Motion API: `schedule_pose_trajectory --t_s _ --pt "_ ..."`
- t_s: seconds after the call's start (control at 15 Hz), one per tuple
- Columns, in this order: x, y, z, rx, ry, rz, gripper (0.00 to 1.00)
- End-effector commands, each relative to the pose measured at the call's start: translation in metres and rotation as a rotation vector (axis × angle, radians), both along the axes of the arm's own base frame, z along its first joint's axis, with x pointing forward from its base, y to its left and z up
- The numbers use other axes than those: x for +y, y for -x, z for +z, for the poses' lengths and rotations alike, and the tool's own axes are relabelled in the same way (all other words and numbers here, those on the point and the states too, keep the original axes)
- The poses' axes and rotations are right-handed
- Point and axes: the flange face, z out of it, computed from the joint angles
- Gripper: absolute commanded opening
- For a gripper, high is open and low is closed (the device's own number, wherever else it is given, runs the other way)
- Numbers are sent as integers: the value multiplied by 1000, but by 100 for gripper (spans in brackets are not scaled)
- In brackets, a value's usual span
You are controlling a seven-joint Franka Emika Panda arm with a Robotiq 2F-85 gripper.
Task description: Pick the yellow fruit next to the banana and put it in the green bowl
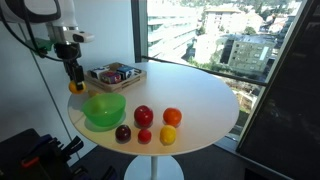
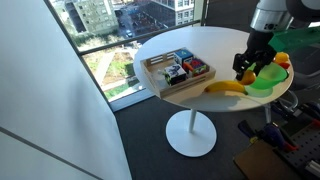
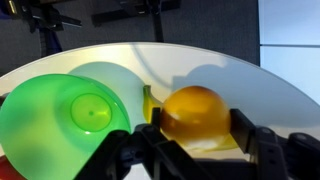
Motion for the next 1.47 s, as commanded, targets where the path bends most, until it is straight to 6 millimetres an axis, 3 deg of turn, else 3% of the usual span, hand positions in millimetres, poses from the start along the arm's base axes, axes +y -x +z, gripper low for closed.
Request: schedule_pose_trajectory --t_s 0.0,0.27,0.6,1.0,1.4 --pt "-14 -1 30 -6 -2 -34 44" --pt "-38 -3 45 7 9 -95 44" --pt "-74 -7 47 8 16 -178 44" --pt "-111 -14 24 33 15 -265 44" --pt "-130 -21 -8 72 0 -312 44"
